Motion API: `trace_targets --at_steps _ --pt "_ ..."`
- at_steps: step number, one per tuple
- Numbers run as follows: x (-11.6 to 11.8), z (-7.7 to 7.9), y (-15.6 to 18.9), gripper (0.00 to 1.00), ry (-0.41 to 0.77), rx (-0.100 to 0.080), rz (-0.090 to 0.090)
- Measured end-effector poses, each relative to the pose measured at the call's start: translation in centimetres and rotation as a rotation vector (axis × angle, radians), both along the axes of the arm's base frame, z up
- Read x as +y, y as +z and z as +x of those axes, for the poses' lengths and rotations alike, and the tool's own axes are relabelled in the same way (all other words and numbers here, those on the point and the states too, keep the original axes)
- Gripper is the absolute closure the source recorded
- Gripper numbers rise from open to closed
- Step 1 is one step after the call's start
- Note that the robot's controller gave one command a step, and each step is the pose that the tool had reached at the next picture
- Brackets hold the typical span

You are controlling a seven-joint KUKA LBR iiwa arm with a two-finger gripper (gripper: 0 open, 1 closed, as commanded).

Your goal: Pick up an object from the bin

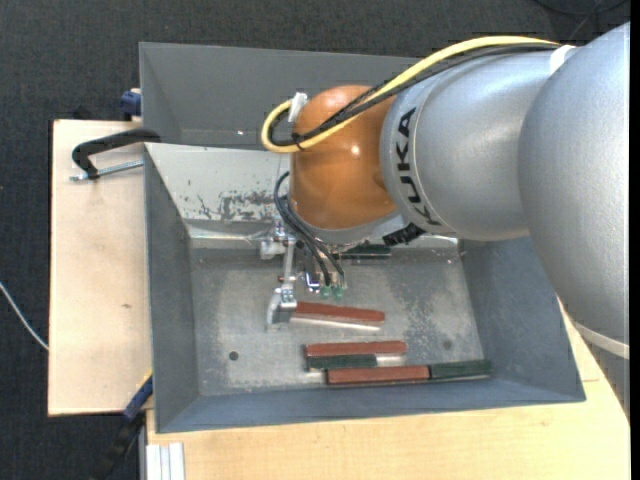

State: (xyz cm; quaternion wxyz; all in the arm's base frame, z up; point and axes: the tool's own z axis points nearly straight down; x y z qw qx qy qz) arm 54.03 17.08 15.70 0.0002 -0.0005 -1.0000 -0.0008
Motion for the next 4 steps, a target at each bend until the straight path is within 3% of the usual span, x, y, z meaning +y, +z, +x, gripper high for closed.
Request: trace_targets --at_steps 2,3,4 --pt "0.0 0.0 0.0 0.0 0.003 0.0 0.0" --pt "-0.2 1.2 -0.4 0.0 0.256 -0.003 0.0" --pt "-5.6 -1.5 -8.0 1.0 0.306 -0.002 0.001"
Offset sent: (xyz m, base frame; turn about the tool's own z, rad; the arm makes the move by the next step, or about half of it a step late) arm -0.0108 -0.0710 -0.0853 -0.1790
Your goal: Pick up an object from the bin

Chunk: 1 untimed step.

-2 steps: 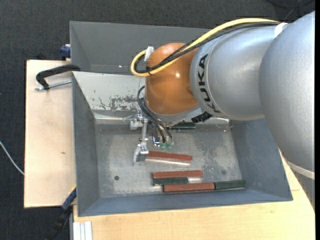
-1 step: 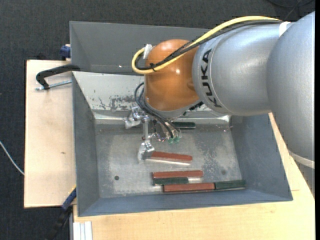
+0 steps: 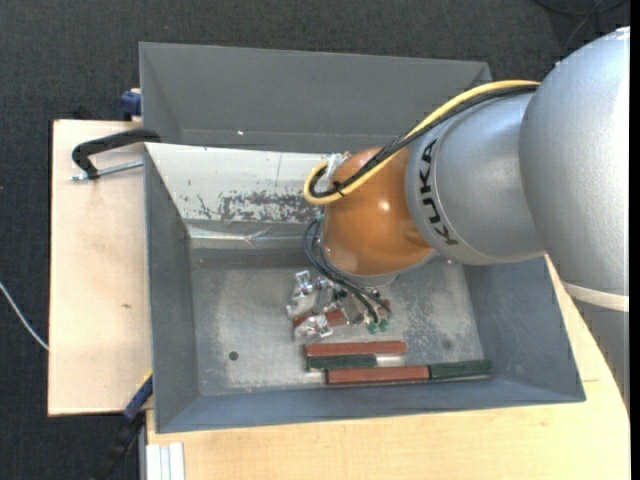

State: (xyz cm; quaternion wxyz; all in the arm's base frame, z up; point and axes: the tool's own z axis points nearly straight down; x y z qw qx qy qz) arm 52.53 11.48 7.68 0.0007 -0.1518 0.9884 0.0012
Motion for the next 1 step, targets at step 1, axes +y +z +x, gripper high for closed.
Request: trace_targets --at_steps 1 --pt "0.0 0.0 0.0 1.0 0.0 0.0 0.0"
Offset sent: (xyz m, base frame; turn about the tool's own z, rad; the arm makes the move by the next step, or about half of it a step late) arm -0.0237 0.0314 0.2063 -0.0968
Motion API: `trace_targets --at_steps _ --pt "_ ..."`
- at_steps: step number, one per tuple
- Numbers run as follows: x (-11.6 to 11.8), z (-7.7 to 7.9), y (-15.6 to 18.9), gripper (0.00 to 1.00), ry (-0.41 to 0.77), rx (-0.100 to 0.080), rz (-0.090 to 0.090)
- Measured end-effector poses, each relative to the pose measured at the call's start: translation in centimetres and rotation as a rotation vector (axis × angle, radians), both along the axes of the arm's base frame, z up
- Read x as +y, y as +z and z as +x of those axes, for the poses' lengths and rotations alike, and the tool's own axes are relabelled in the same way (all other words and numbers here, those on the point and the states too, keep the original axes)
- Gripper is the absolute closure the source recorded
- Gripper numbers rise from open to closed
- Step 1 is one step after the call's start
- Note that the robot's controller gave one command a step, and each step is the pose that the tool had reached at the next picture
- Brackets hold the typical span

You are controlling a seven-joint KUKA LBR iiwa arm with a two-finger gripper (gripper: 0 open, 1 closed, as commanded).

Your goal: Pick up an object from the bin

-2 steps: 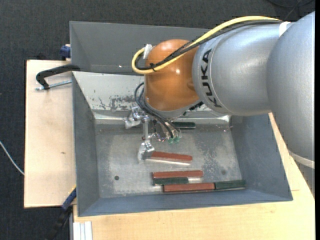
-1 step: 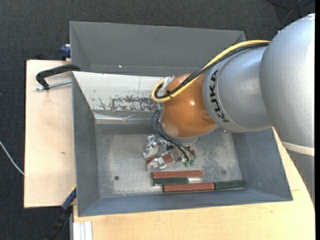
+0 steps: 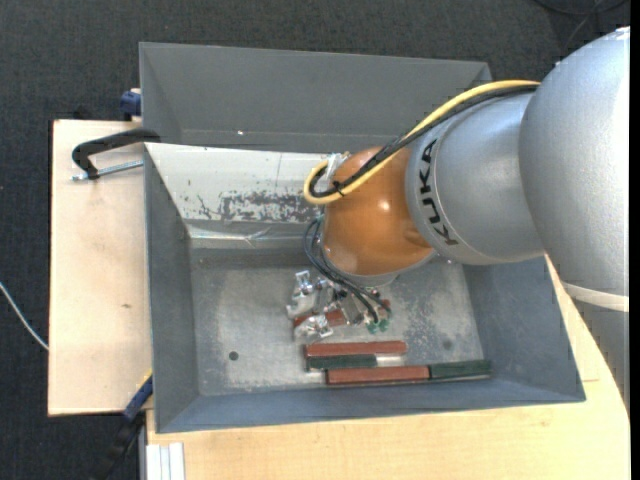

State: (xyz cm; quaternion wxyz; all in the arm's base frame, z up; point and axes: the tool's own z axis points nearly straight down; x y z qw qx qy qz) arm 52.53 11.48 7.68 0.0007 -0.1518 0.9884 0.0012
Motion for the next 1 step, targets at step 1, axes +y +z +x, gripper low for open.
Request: trace_targets --at_steps 1 --pt "3.08 -2.21 19.74 1.0 0.092 -0.002 -0.001"
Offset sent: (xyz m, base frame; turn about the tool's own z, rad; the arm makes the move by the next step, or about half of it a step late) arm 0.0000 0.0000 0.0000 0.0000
